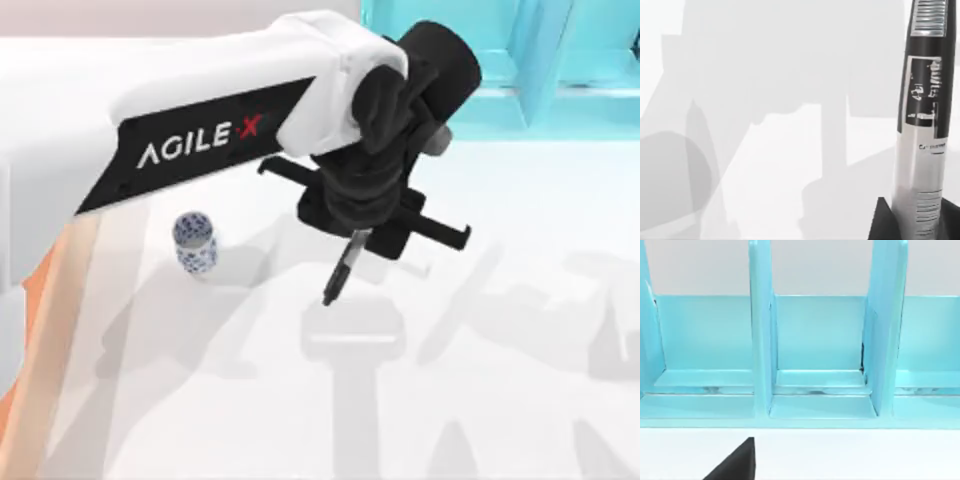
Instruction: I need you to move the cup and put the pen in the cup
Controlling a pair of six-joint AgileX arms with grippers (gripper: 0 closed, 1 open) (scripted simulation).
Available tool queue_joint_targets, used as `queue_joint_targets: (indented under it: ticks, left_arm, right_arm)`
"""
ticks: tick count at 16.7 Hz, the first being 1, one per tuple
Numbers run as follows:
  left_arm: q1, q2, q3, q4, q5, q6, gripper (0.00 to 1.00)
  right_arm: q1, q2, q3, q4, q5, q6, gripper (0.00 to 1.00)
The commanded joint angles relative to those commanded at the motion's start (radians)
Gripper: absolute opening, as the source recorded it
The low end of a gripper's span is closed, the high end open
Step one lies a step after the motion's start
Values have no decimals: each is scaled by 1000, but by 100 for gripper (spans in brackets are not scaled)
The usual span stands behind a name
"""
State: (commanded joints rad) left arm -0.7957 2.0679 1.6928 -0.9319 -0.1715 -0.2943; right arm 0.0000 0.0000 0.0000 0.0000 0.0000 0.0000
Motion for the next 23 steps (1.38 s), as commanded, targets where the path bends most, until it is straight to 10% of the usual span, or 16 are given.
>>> queue_joint_targets:
  ticks: [23]
  left_arm:
    - [363,-666,-1294,1957,82,341,0]
  right_arm:
    - [0,0,0,0,0,0,100]
